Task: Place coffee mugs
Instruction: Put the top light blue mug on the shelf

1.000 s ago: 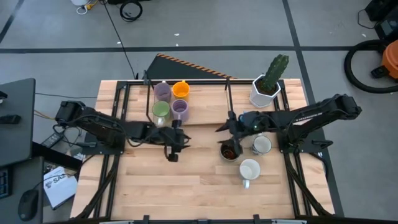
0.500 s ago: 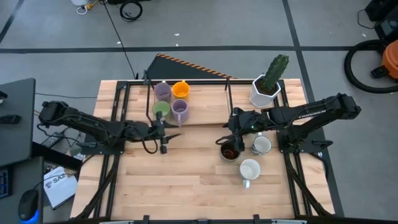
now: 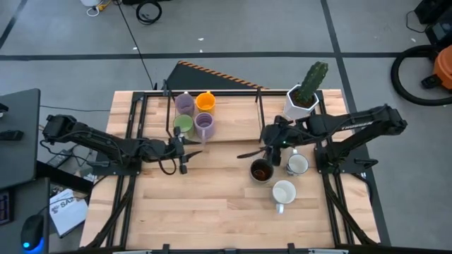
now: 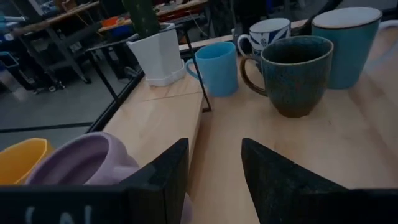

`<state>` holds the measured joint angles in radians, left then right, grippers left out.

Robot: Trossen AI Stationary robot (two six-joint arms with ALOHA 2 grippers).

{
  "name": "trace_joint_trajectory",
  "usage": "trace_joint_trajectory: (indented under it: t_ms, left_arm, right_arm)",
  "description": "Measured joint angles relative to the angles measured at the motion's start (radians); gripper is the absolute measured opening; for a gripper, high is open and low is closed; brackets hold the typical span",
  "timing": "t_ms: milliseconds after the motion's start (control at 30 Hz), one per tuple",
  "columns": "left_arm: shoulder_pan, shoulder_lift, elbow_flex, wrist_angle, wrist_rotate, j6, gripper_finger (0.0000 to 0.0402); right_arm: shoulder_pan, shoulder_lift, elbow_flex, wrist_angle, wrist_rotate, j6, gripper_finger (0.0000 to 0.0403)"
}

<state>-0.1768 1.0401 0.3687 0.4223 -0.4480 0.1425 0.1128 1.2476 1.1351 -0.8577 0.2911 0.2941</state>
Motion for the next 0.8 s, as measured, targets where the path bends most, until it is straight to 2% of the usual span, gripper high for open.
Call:
trace_joint_trajectory:
  t_ms: [467,800]
  left_arm:
    - [0.003,0.0,0.001,-0.002,0.0,0.036,0.0155]
    - [0.045,0.0,0.001,-0.001,0.0,0.034,0.0155]
  right_arm:
    - [-0.089,0.01,0.038,-0.358,0.003,0.224,0.0232]
    - [-0.147,0.011,-0.167,-0.269,-0.083,0.204,0.0217]
